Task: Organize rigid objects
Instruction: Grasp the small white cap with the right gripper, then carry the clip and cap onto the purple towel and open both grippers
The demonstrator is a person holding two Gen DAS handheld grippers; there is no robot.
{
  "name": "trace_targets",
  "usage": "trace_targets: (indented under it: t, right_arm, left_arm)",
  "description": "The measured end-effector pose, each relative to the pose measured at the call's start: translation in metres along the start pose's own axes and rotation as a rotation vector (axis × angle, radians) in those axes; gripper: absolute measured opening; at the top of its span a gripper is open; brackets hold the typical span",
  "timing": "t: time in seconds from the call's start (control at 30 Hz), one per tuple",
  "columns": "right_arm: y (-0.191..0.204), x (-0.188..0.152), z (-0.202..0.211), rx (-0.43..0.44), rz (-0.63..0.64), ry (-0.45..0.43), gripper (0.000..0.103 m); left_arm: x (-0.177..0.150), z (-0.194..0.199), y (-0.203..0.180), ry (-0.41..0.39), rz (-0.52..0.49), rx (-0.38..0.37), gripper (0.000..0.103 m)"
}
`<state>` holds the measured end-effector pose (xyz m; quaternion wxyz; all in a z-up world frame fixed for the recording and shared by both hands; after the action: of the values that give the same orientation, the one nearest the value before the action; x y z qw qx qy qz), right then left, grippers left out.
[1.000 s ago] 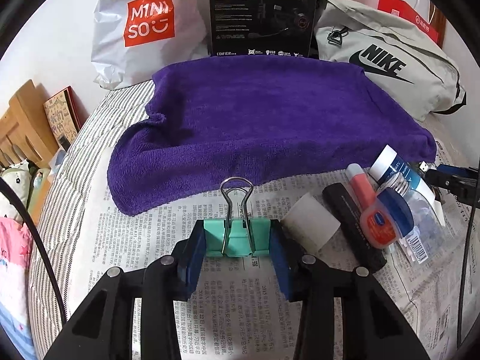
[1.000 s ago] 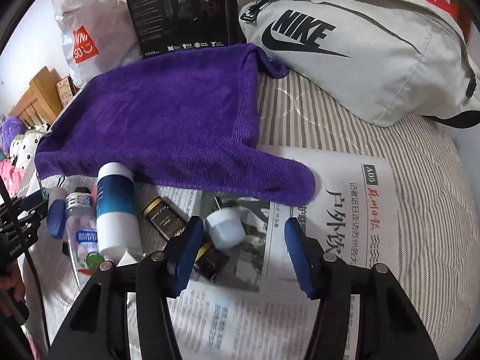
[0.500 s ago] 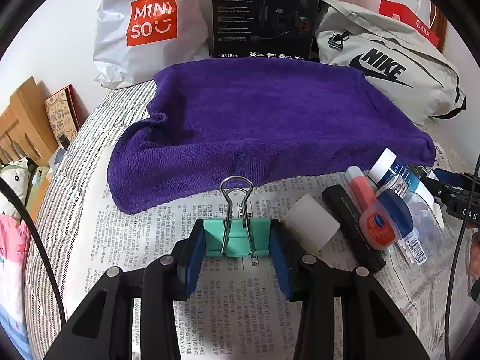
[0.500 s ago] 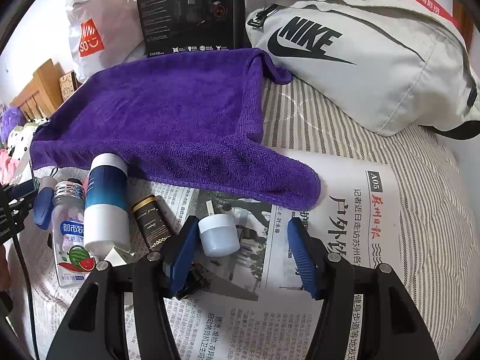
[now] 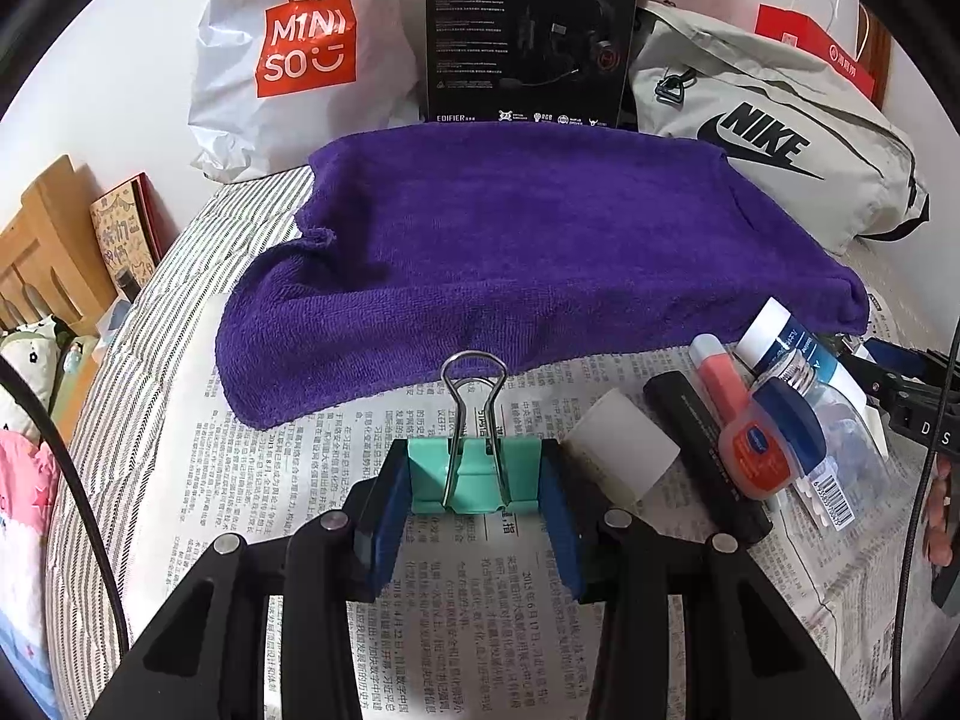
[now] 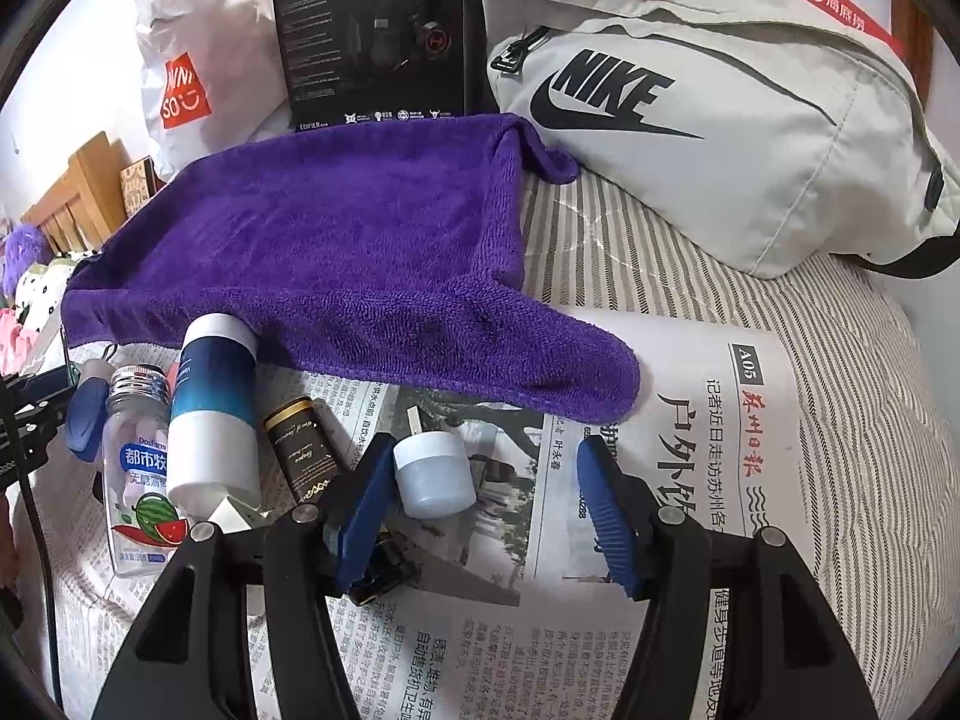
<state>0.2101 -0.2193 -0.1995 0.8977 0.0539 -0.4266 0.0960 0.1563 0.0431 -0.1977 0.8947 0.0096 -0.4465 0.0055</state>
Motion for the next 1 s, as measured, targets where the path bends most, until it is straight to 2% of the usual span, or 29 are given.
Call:
trace_targets:
  t: [0.07,0.13,0.2,0.27,0.47,0.7,1.0]
  right_arm:
    - [0.0,0.0,0.0,0.002,-0.002,0.005,0.06]
    - [0.0,0.0,0.001,0.0,-0.003,0.005,0.051]
    - [0.001,0.001,0.003,0.003,-0.002,0.015,0.033]
    - [0.002,0.002,0.003,0.01,-0.003,0.034,0.024]
    - [0.01,0.002,0.007,0.051,-0.021,0.063,0.024]
    - [0.016,0.02,0.022,0.061,-0.002,0.043,0.024]
    - [0.037,0.071,0.034,0.117,0.054,-0.023,0.024]
  left_arm:
    - [0.0,0.001,0.0,-0.008,0.0,0.003,0.04]
    - [0.0,0.001,0.0,-0.009,0.0,0.003,0.039]
    - [0.0,0.001,-0.001,-0.009,0.0,0.004,0.039]
    - [0.0,0.001,-0.001,-0.006,-0.001,0.005,0.039]
    - [0.002,0.001,-0.002,0.01,-0.005,-0.005,0.039]
    - [0.013,0.013,0.001,0.001,0.01,-0.023,0.039]
    - [0.063,0.036,0.003,-0.072,0.01,-0.035,0.039]
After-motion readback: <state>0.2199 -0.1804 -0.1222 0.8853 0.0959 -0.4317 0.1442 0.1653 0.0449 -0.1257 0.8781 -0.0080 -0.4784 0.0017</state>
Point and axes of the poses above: each gripper's, at about its wrist camera, not at the fingertips, and z roughly against the way its jaws point, y to its left, x to its top, the point moved 10 cm from there along -z, roughly the way its jaws point, and after that the axes turned 15 degrees about -y, right-handed, at the moved point
